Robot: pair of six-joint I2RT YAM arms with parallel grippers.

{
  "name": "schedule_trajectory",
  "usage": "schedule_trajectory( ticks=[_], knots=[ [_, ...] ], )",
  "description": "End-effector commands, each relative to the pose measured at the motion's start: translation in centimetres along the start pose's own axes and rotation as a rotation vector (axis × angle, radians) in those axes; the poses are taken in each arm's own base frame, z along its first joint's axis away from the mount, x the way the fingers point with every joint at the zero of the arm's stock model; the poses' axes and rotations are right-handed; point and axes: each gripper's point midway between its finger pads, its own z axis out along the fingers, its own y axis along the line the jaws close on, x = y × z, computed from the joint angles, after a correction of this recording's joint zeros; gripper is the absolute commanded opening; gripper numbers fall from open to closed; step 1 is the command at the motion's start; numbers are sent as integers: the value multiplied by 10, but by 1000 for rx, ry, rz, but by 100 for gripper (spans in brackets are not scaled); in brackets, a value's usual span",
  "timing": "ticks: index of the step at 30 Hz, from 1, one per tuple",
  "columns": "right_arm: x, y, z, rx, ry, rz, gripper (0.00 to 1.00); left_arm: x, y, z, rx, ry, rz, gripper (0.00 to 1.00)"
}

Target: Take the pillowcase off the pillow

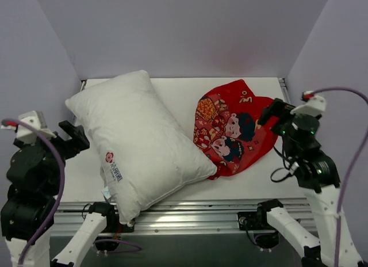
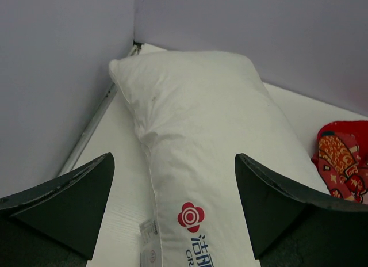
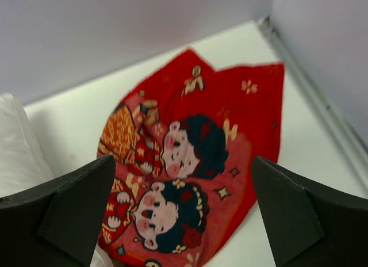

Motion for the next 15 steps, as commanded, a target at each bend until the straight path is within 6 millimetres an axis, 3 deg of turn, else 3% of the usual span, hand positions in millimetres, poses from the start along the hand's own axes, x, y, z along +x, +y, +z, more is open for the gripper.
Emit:
schedule_trajectory(
  ticks=[1,3,5,6,7,13,15],
  knots=[
    [70,31,50,-57,198,76,100,33,-37,36,103,108,-27,94],
    [108,33,75,-20,296,63,100,62,-52,55,133,192,-25,94],
    [147,31,96,14,372,44,100,76,-60,65,149,235,-33,94],
    [154,34,105,15,374,55,100,92,-61,73,142,274,-23,94],
    [178,31,114,34,426,35,100,96,-63,78,144,276,-28,94],
    [246,39,149,58,548,-5,100,139,-70,102,137,362,-16,94],
    [257,40,156,68,555,-14,100,149,-71,109,125,402,-8,94]
  ],
)
